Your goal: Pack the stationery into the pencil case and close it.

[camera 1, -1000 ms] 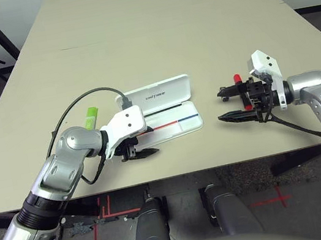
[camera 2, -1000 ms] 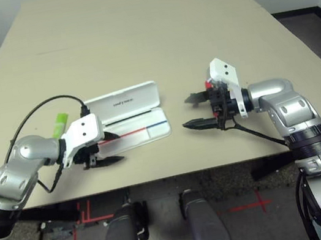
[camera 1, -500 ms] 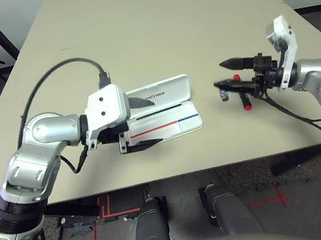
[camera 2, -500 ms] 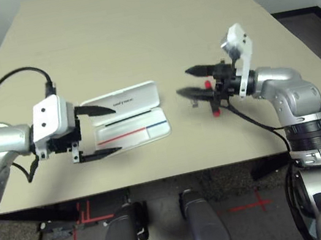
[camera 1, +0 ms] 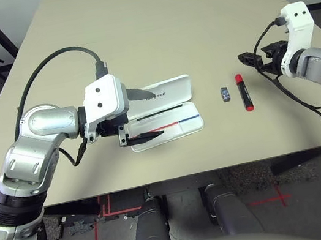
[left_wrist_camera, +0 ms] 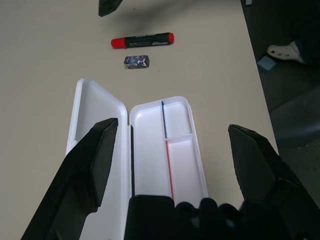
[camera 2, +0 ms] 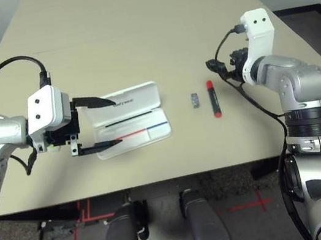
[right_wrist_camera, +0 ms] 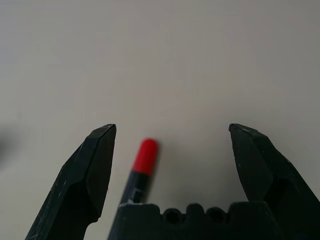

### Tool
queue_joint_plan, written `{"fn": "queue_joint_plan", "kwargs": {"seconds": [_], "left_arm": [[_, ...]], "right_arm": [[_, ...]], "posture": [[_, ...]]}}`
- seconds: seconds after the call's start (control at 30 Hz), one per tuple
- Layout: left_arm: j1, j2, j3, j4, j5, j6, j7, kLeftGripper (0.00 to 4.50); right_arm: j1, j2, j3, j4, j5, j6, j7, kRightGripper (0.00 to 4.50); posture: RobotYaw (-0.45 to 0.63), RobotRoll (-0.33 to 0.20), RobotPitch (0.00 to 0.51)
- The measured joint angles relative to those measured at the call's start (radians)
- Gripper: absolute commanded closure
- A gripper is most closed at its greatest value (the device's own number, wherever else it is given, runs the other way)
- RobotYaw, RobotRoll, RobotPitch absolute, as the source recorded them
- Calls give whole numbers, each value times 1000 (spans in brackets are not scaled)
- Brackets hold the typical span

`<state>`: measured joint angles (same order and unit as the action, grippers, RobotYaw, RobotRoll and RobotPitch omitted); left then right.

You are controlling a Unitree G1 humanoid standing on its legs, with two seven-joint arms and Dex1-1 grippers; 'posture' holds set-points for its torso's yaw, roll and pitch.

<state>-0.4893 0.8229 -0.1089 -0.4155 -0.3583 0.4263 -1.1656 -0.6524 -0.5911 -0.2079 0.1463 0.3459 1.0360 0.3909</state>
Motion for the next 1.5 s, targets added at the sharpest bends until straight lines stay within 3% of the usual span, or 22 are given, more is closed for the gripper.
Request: {"fn": "queue_joint_plan", "kwargs": {"seconds": [0.23, 0.83, 0.93, 1.23, 1.5], "left_arm": [[0, 0, -13, 0, 1, -6, 0, 45], [0, 3, -19, 0, 6, -6, 1, 45], [0, 3, -21, 0, 8, -6, 1, 0], [0, 4, -22, 0, 12, -7, 1, 0], [0, 5, -22, 0, 13, -12, 1, 0]], "right_arm": [[-2, 12, 6, -1, 6, 67, -3, 0], [48, 60, 72, 68, 2, 34, 13, 0], [48, 56, 72, 90, -3, 13, 19, 657], [19, 14, 71, 147, -18, -3, 46, 3971], [-32, -84, 87, 176, -37, -27, 128, 4009]], "posture": [[-97, 0, 139], [-82, 0, 139], [-82, 0, 138], [-79, 0, 136], [-80, 0, 134]]}}
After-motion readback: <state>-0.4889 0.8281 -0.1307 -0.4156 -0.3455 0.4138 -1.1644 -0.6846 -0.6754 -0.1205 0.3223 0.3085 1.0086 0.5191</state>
